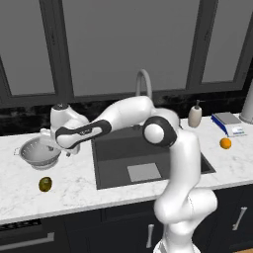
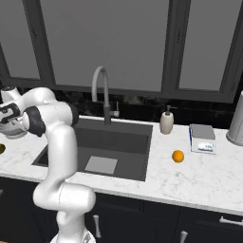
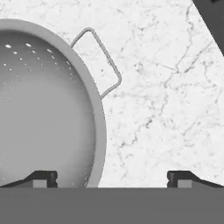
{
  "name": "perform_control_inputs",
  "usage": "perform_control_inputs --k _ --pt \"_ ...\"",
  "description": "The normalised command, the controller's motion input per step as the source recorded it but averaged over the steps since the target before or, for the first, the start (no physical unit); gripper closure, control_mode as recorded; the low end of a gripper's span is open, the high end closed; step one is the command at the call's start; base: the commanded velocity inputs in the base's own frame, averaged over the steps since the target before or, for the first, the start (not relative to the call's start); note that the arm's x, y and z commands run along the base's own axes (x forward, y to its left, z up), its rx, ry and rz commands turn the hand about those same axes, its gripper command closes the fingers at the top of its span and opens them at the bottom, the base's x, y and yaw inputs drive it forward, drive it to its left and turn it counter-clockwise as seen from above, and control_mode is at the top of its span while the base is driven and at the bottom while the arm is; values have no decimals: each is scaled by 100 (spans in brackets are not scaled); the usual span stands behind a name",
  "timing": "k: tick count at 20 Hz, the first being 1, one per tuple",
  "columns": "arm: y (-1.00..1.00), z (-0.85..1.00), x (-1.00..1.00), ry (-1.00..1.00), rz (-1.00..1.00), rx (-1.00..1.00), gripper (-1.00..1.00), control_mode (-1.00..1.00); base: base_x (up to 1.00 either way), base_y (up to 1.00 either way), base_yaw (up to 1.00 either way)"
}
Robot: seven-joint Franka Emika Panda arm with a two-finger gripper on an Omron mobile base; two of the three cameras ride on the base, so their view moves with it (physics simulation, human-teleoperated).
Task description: Put the colander in the sink, put the kiwi, orange in the colander, and turn on the sink faucet and pour water over the colander.
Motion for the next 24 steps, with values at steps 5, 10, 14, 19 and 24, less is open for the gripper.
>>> perform_control_inputs --k 5,10,14,19,24 --pt "25 -33 46 4 0 0 -100 -100 0 0 0" --pt "1 -61 15 4 -1 0 -100 -100 0 0 0" --pt "0 -52 0 0 -3 0 100 -100 0 0 0" --pt "0 -49 6 0 -3 0 100 -100 0 0 0" --pt "0 -59 17 2 -11 0 100 -100 0 0 0"
